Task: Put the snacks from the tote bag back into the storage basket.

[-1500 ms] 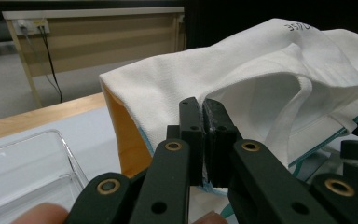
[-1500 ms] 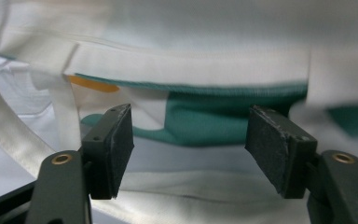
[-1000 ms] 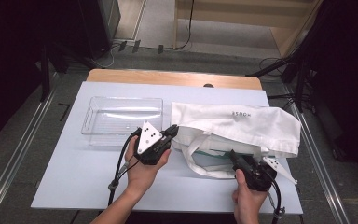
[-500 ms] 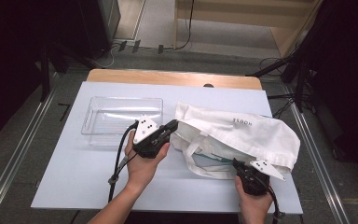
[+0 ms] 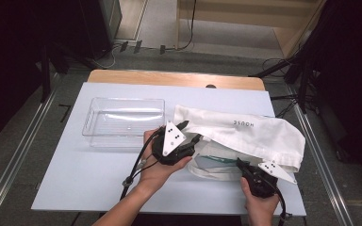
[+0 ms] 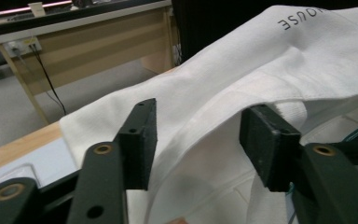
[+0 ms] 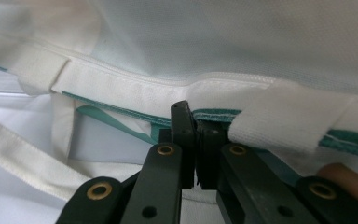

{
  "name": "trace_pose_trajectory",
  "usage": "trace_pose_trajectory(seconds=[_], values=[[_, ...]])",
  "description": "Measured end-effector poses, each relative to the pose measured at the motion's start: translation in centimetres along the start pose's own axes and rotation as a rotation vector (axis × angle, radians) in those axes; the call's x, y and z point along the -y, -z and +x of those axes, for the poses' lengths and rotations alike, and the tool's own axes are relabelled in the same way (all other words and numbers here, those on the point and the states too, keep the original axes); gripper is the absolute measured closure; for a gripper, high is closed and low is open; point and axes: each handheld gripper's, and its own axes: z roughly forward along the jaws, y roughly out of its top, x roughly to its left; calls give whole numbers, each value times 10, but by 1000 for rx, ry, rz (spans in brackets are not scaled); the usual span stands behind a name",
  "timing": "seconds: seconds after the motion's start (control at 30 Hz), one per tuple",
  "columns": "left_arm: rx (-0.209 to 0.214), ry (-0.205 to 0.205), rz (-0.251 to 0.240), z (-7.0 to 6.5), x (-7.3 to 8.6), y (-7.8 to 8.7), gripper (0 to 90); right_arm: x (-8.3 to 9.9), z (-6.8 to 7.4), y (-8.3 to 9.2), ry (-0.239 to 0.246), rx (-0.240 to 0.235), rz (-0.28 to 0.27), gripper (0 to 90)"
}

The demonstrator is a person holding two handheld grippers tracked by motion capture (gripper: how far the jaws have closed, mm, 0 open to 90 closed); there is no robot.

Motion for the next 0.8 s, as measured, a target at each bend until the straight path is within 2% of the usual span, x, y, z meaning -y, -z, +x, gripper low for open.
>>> trace_pose_trajectory(seconds=[0.03, 0.07, 0.1, 0.13, 0.2, 0.23, 0.27, 0.3, 0.37, 0.4, 0.43, 0.47, 0.5, 0.53, 0.57, 0.6, 0.63, 0.7, 0.73, 0.77, 0.8], values=[[12, -18, 2, -1, -2, -2, 552, 0, -1, 1, 7, -3, 0, 900], [12, -18, 2, -1, -2, -2, 604, 0, -1, 1, 7, -3, 0, 900], [10, -48, 8, -2, -6, -4, 604, 0, -1, 1, 17, -5, -1, 900], [7, -53, 7, -1, -8, -5, 653, 0, -1, 2, 36, -1, 4, 900], [32, -15, 11, 5, -17, -8, 782, 1, 0, 1, 62, 8, 23, 900], [40, 13, 21, 10, -25, -11, 889, 3, 0, 0, 79, 6, 52, 900], [40, 13, 21, 10, -25, -11, 896, 3, 0, 0, 79, 6, 52, 900], [43, 31, 18, 14, -32, -14, 896, 4, 0, -1, 81, -4, 65, 900], [70, 98, 6, 22, -43, -20, 900, 8, 1, -1, 102, 10, 116, 900], [70, 98, 6, 22, -43, -20, 900, 8, 1, -1, 102, 10, 116, 900], [85, 183, -15, 28, -49, -23, 900, 10, 0, 1, 134, 28, 149, 900], [102, 226, -25, 30, -50, -24, 899, 11, 0, 2, 136, 29, 155, 900], [102, 226, -25, 30, -50, -24, 899, 12, -1, 4, 131, 24, 151, 900], [112, 251, -30, 30, -50, -25, 899, 12, -1, 4, 131, 24, 151, 900], [109, 236, -33, 26, -50, -26, 899, 12, -1, 7, 114, 1, 137, 898], [112, 223, -32, 24, -50, -26, 898, 11, -2, 15, 104, -50, 103, 810], [119, 214, -35, 22, -50, -26, 897, 10, 3, 28, 122, -68, 60, 723], [121, 214, -36, 21, -50, -25, 897, 10, 5, 31, 126, -73, 46, 705], [123, 215, -36, 21, -50, -25, 897, 9, 8, 39, 136, -93, 20, 673], [126, 221, -37, 21, -49, -24, 896, 4, 15, 52, 164, -119, -34, 659], [126, 222, -39, 21, -49, -24, 896, 4, 15, 52, 164, -119, -34, 659]])
